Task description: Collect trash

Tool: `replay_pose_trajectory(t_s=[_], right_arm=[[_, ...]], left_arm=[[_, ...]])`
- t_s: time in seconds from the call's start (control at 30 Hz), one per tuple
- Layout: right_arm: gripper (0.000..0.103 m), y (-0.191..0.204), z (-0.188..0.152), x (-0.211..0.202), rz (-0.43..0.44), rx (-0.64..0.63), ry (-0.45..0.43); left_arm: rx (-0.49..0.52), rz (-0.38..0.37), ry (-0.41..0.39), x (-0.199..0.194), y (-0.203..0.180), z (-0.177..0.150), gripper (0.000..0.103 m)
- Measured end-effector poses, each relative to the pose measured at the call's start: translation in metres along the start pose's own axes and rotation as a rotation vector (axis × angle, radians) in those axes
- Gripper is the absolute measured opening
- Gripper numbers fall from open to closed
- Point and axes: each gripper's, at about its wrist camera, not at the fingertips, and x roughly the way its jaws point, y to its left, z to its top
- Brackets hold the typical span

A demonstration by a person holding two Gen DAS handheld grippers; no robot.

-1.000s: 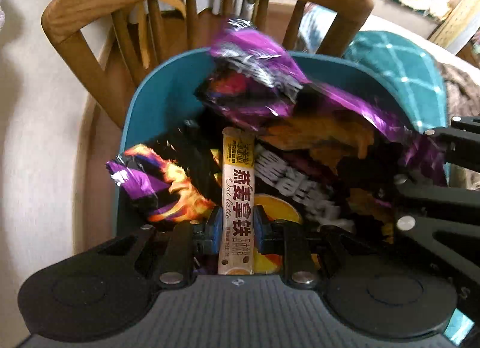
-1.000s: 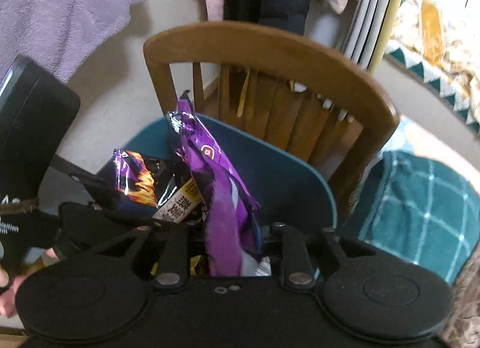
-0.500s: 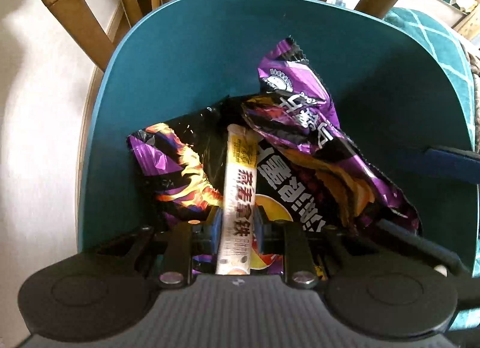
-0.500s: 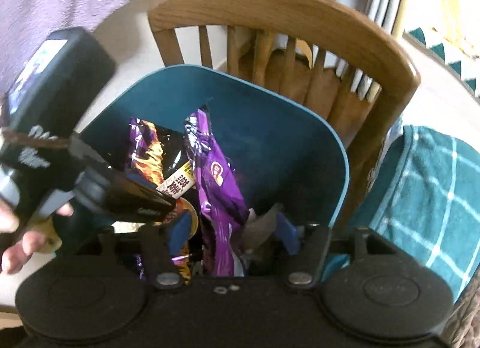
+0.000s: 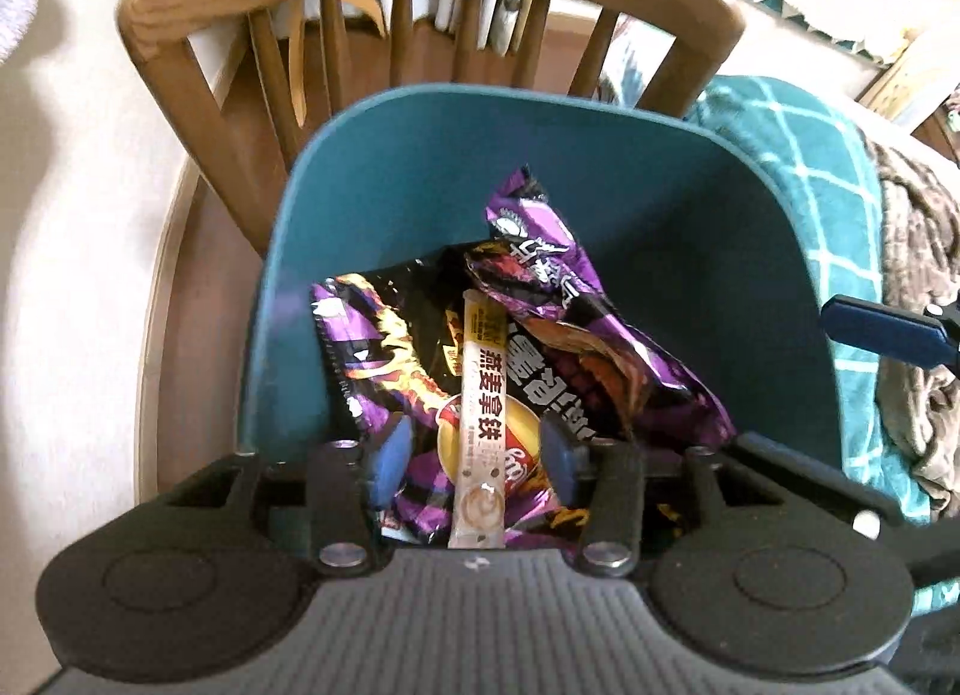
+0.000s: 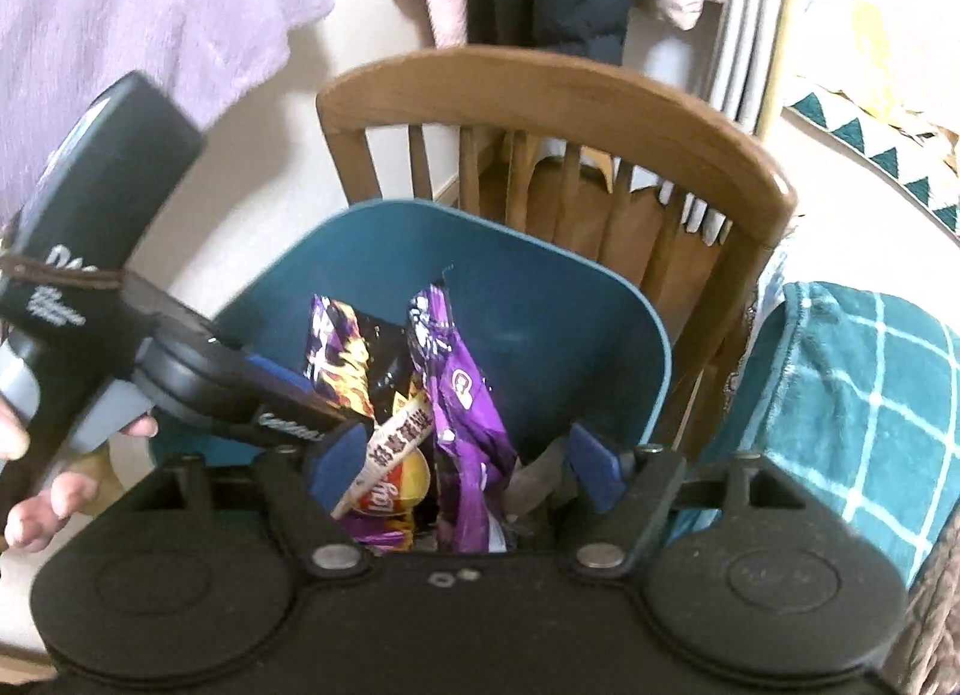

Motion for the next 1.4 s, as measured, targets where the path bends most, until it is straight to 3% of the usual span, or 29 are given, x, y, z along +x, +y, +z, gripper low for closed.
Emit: replay_pose_trajectory(t_s=[0.07, 0.43, 0.77, 1.0, 1.07, 1.4], right_arm=[[0.08, 0.002, -0.002, -0.01, -0.008, 0.025, -0.028], [0.091, 0.03, -0.022, -0.082, -0.032, 0.192, -0.205], [0.1, 0.074, -0.041, -0.145, -0.049, 0.265, -0.361], [0.103, 0.104, -0.052, -0.176, -0.077, 0.242, -0.412], [0.103, 0.111, -0.055, -0.182, -0.094, 0.241, -0.424], [0.103, 0.129, -0.068, -0.203, -0.115, 0.244, -0.473]], left_arm=[[0.012, -0.009, -0.047, -0.018, 0.004, -0.006, 0.066], [0.086, -0.026, -0.231, -0.11, 0.023, -0.048, 0.067], [0.109, -0.075, -0.352, -0.189, 0.048, -0.097, 0.081], [0.072, -0.116, -0.409, -0.224, 0.064, -0.121, 0.087], [0.057, -0.129, -0.421, -0.232, 0.068, -0.126, 0.103], [0.073, -0.099, -0.51, -0.264, 0.068, -0.153, 0.103]])
